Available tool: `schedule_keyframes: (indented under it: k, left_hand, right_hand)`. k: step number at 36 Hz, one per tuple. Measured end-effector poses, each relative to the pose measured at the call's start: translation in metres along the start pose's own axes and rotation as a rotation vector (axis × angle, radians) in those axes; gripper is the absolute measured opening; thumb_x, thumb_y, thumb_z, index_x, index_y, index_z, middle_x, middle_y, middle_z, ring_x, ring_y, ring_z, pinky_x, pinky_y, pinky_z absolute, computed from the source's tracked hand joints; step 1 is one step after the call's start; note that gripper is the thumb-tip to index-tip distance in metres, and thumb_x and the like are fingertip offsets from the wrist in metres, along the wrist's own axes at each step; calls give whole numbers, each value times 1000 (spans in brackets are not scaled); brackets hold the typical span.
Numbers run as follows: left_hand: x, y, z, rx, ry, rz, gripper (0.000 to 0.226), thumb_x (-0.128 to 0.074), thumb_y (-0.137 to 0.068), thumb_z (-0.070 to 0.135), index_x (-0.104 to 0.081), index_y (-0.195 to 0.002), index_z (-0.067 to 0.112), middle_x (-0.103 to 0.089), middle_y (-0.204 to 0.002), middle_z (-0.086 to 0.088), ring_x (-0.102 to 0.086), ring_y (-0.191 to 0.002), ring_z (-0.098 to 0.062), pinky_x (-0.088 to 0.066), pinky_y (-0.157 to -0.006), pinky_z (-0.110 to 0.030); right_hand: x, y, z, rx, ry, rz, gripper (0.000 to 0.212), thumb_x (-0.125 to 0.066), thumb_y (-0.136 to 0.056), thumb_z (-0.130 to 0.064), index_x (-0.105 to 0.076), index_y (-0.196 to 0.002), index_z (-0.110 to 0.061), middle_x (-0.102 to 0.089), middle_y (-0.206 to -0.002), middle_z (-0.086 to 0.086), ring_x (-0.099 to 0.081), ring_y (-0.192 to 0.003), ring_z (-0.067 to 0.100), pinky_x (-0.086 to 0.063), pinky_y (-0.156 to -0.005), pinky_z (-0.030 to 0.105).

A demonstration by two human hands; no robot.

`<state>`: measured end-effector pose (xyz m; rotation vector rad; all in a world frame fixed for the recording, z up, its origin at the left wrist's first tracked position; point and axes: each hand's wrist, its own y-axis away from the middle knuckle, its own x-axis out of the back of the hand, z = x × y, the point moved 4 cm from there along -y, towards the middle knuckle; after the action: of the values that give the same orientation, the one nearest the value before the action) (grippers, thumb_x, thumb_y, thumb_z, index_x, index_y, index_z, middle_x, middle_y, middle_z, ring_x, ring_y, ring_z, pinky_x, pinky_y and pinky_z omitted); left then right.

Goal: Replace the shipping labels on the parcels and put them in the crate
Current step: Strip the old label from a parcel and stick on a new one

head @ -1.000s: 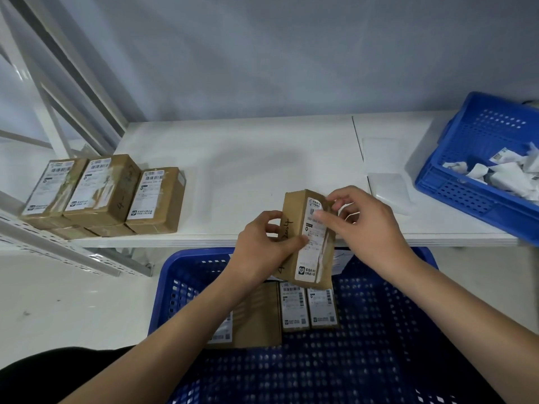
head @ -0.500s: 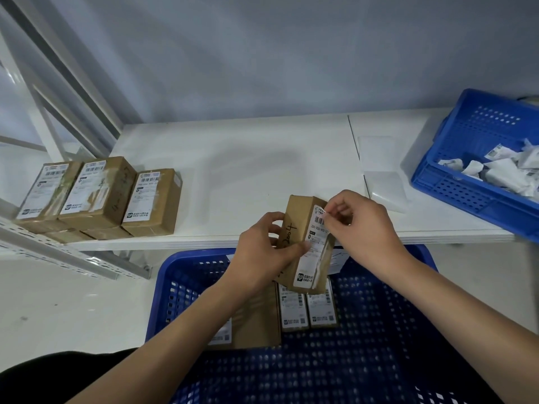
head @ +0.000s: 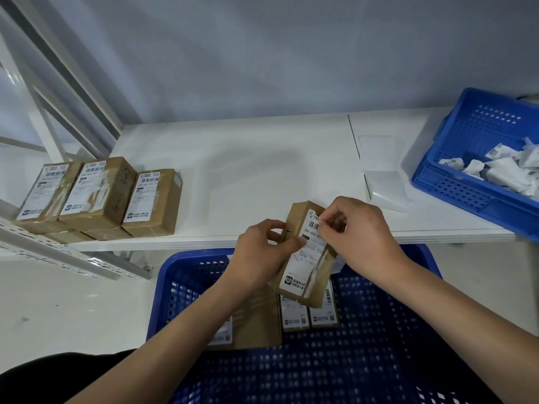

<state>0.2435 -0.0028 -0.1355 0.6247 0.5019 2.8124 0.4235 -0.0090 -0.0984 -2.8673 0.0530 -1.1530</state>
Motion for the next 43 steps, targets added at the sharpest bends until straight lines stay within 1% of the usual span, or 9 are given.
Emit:
schedule_keyframes:
  k: [3, 6, 14, 19, 23, 27, 32, 36, 43]
  left_hand:
    - [-2, 1, -1, -9, 6, 5, 48, -74, -90, 39, -60, -134, 24, -66, -109, 9, -71, -84, -3, -58, -57, -20]
    - [-4, 3, -1, -30, 0, 6, 46, -74, -91, 39, -61, -133, 24, -64, -103, 15, -70, -82, -1, -57, -57, -17]
    - [-4, 2, -2, -17, -4, -15, 48, -74, -91, 39, -60, -134, 24, -67, -110, 10, -72, -83, -5, -59, -58, -20]
    - [-4, 1, -1, -26, -14, -9, 46, -73, -92, 38, -60, -134, 23, -64, -105, 13, -69, -78, 0, -55, -55, -16]
    - [-5, 2, -1, -28, -23, -9, 45, -72, -93, 38, -60, -133, 23, -64, -104, 12, -70, -79, -1, -58, -58, -17]
    - [-4, 2, -1, -22, -30, -4, 45, -72, -93, 36, -60, -134, 22, -65, -109, 8, -70, -80, -2, -59, -59, -19]
    - [-3, 2, -1, -10, -34, -13, 42, -73, -92, 36, -62, -130, 22, -67, -109, 7, -72, -77, -3, -58, -58, -19]
    - [2, -2, 0, 2, -77, -25, 37, -75, -90, 38, -64, -123, 23, -70, -109, 6, -74, -81, -8, -62, -64, -26]
    - [5, -2, -3, 29, -83, -37, 37, -75, -89, 39, -67, -120, 20, -72, -105, 4, -75, -87, -13, -64, -78, -38]
  right_hand:
    - [1, 1, -1, -5, 28, -11, 8, -72, -88, -13, -67, -84, -18, -64, -81, -13, -61, -75, 2, -50, -65, 16]
    - [3, 1, -3, -3, 56, -20, 9, -72, -87, -14, -66, -83, -18, -62, -80, -13, -59, -74, 1, -47, -62, 13]
    - [3, 5, -8, 73, 114, -37, 10, -70, -88, -12, -62, -81, -16, -58, -79, -11, -56, -74, 4, -46, -64, 18]
    - [1, 7, -9, 123, 180, -71, 15, -65, -90, -12, -55, -80, -18, -54, -81, -10, -53, -75, 6, -44, -65, 20]
    - [-1, 8, -11, 187, 227, -110, 18, -63, -90, -10, -52, -79, -17, -53, -84, -6, -51, -77, 8, -39, -65, 16]
    - [-3, 11, -11, 232, 251, -115, 18, -62, -90, -7, -51, -78, -14, -53, -84, -2, -49, -76, 12, -41, -65, 23]
    - [-6, 9, -9, 294, 252, -125, 22, -64, -88, -4, -49, -78, -17, -51, -83, -4, -45, -74, 9, -34, -63, 13]
    - [-6, 9, -4, 328, 210, -115, 21, -66, -87, -3, -51, -78, -16, -50, -82, -7, -46, -76, 10, -39, -68, 17]
    - [-12, 13, -1, 401, 207, -85, 20, -66, -88, -1, -53, -79, -14, -47, -81, -7, -43, -72, 7, -37, -62, 19]
